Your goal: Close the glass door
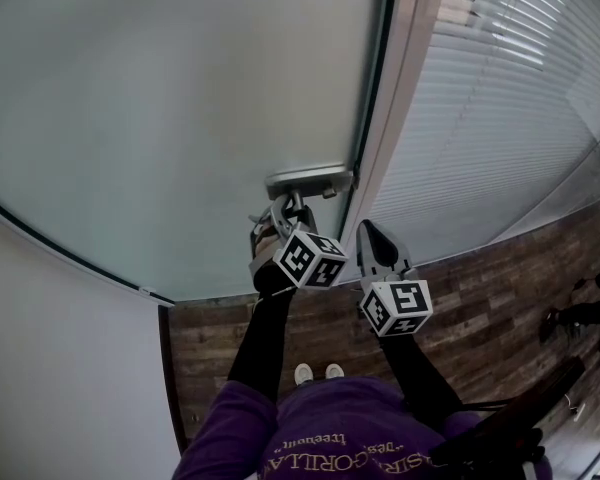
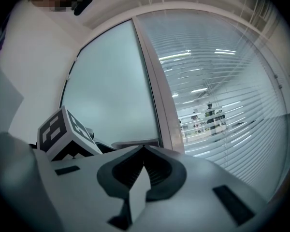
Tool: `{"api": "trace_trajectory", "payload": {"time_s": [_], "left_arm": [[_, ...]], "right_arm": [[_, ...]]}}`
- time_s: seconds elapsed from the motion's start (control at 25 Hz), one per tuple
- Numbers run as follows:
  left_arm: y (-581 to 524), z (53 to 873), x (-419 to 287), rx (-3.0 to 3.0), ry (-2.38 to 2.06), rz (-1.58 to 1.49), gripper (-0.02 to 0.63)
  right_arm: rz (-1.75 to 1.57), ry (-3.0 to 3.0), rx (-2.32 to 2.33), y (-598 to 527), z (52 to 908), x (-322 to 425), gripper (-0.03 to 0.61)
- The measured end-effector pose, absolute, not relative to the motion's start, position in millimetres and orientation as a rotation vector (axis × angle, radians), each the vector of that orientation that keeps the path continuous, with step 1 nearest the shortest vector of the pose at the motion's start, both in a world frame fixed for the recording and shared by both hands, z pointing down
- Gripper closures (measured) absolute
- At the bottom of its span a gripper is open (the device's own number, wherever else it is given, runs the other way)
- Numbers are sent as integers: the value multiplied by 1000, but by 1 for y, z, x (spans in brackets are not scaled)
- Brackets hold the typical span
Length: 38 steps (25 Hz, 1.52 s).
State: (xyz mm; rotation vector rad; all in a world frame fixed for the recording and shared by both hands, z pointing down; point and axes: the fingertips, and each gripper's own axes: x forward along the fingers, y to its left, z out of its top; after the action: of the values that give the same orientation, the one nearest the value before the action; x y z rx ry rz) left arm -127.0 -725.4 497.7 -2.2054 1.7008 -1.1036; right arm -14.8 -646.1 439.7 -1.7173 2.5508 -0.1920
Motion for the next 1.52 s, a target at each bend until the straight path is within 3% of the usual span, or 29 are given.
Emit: {"api": "trace_trajectory", "payload": {"time_s": [1.52], "left_arm": [[-724, 497, -127, -1967, 1492, -1358, 454]], "right_arm": [[-176, 2536, -1702, -635, 431, -9, 581]]}}
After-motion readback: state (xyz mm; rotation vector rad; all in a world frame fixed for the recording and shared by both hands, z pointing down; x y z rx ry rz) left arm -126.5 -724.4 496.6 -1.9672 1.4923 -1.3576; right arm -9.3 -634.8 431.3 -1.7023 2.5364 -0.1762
